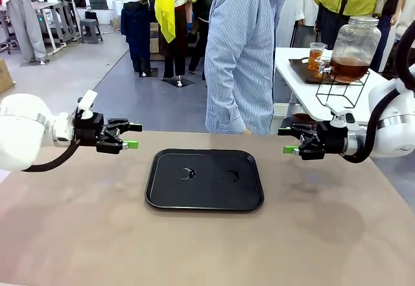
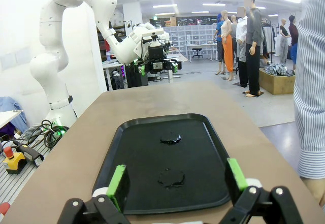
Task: Pour the drink into the iced cup.
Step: Open the gripper to release the iced cup you were holding.
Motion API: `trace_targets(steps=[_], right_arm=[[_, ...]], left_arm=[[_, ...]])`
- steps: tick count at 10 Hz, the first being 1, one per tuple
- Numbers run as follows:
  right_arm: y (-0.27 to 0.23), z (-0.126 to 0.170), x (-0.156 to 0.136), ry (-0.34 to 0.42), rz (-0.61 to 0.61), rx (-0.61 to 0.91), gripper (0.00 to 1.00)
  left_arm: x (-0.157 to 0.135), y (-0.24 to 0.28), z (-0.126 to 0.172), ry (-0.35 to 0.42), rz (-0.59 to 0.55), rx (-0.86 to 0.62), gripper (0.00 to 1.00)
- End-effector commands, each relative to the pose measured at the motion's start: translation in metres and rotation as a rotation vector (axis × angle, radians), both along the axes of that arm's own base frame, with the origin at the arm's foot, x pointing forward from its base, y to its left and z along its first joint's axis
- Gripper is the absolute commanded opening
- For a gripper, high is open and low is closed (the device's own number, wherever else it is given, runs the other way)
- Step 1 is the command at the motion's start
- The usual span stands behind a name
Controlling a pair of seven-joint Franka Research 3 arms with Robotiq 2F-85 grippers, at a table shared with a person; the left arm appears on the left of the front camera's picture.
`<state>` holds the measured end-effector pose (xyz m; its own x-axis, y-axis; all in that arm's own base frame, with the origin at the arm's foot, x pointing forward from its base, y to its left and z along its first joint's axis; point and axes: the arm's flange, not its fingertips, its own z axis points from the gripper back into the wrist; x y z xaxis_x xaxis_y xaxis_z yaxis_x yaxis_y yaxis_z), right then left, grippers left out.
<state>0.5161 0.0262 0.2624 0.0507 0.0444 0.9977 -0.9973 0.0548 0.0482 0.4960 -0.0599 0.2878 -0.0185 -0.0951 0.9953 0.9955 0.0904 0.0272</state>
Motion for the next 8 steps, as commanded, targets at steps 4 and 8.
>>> trace_targets(steps=[4,8], right_arm=[[0.0008,0.0027,0.0007,0.002,0.001,-0.001,1.0],[0.0008,0.0027,0.0007,0.002,0.001,-0.001,1.0]], left_arm=[[0.0001,-0.0014,0.0015,-0.003,0.01,0.002,1.0],[0.0001,-0.0014,0.0015,-0.003,0.01,0.002,1.0]])
